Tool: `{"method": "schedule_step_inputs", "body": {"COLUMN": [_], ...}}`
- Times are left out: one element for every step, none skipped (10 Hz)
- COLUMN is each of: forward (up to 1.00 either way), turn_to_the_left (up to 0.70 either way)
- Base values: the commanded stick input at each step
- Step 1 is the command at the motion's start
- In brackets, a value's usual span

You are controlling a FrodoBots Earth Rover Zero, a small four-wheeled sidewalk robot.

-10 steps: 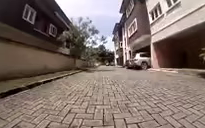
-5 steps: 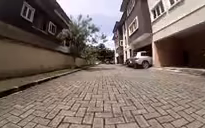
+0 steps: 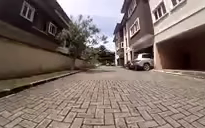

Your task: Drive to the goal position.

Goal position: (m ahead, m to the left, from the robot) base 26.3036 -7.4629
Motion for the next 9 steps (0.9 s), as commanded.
{"method": "schedule_step_inputs", "body": {"forward": [0.5,0.5,0.5,0.5,0.5,0.5,0.5,0.5,0.5], "turn_to_the_left": [0.0,0.0,0.0,0.0,0.0,0.0,0.0,0.0,0.0]}}
